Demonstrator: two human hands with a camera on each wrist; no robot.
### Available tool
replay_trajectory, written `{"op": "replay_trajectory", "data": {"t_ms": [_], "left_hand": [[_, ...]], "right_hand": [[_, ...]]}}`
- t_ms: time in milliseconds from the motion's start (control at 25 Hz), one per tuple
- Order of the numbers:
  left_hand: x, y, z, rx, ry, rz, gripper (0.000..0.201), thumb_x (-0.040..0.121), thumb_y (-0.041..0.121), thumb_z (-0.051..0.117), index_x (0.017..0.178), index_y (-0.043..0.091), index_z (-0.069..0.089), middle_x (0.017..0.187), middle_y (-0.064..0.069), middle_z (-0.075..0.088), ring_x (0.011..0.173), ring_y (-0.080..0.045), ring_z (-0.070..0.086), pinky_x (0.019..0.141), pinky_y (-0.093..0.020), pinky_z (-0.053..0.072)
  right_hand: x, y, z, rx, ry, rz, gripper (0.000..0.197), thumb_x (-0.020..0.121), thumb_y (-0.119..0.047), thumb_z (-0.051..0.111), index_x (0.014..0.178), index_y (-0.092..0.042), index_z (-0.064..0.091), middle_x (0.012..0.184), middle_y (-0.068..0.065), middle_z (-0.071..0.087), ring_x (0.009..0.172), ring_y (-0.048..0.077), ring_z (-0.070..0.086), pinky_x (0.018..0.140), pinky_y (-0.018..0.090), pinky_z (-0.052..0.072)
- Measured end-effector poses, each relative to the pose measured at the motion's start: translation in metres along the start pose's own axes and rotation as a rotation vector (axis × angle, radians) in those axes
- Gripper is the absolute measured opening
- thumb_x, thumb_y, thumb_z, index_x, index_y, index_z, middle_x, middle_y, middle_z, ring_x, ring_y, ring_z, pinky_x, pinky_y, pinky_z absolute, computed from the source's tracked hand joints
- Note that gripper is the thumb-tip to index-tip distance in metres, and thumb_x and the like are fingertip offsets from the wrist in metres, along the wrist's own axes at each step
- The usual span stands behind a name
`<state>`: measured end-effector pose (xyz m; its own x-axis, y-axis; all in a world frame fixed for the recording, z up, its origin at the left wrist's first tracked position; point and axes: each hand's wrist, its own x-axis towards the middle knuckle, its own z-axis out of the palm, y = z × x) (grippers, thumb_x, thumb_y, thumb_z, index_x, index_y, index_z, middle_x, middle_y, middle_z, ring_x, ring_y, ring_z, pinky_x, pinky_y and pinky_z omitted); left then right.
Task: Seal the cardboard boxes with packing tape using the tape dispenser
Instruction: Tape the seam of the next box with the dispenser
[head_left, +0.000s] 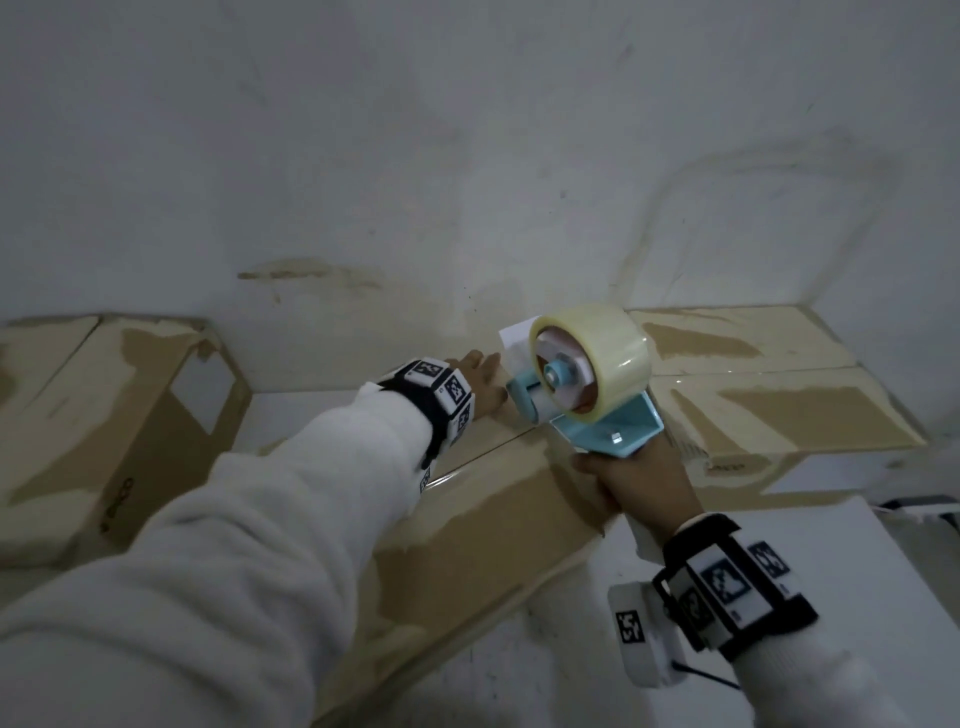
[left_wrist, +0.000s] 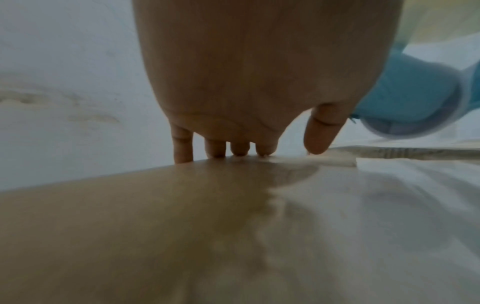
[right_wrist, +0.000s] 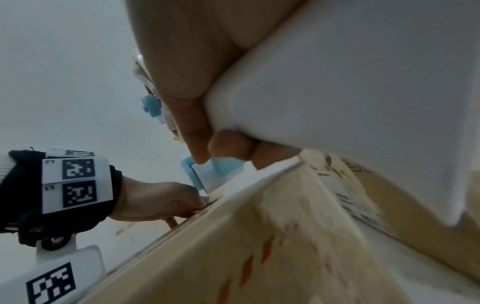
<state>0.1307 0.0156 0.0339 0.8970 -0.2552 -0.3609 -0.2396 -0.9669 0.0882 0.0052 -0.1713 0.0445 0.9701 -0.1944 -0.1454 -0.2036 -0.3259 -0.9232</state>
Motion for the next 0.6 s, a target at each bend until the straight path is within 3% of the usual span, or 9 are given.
{"op": "replay_trajectory", "data": {"t_ms": [120, 240, 440, 600], "left_hand": [[0.008, -0.008, 0.007, 0.083, -0.029, -0.020, 0.064, 0.093, 0.051, 0.023, 0.149, 0.029, 0.000, 0.158, 0.000, 0.008, 0.138, -0.031, 0.031, 0.109, -0.048, 0.025], [0.010, -0.009, 0.008, 0.066, -0.054, -0.051, 0.069, 0.091, 0.056, 0.022, 0.148, 0.033, -0.008, 0.160, 0.004, -0.006, 0.145, -0.029, 0.019, 0.117, -0.045, 0.019], [0.010, -0.009, 0.007, 0.049, -0.087, -0.085, 0.072, 0.085, 0.057, 0.021, 0.147, 0.037, -0.009, 0.160, 0.006, -0.009, 0.146, -0.029, 0.013, 0.118, -0.044, 0.016], [0.006, -0.007, 0.002, 0.061, -0.122, -0.119, 0.070, 0.086, 0.056, 0.023, 0.147, 0.039, -0.007, 0.159, 0.004, -0.008, 0.147, -0.028, 0.010, 0.119, -0.043, 0.013]], "right_hand": [[-0.014, 0.003, -0.019, -0.003, -0.014, 0.044, 0.020, 0.069, 0.000, 0.070, 0.062, -0.013, 0.057, 0.040, -0.002, 0.052, 0.044, 0.022, 0.047, 0.046, 0.028, 0.040], [-0.045, 0.014, -0.044, 0.040, -0.014, 0.091, 0.018, 0.069, 0.002, 0.068, 0.063, -0.009, 0.056, 0.042, -0.001, 0.050, 0.044, 0.019, 0.044, 0.044, 0.026, 0.037], [-0.087, 0.040, -0.077, 0.000, 0.019, 0.155, 0.020, 0.068, 0.003, 0.071, 0.058, -0.007, 0.057, 0.039, 0.001, 0.051, 0.041, 0.019, 0.044, 0.046, 0.030, 0.038], [-0.102, 0.059, -0.088, 0.006, 0.014, 0.250, 0.013, 0.068, 0.004, 0.071, 0.064, -0.002, 0.061, 0.038, 0.003, 0.051, 0.039, 0.020, 0.043, 0.045, 0.030, 0.037]]}}
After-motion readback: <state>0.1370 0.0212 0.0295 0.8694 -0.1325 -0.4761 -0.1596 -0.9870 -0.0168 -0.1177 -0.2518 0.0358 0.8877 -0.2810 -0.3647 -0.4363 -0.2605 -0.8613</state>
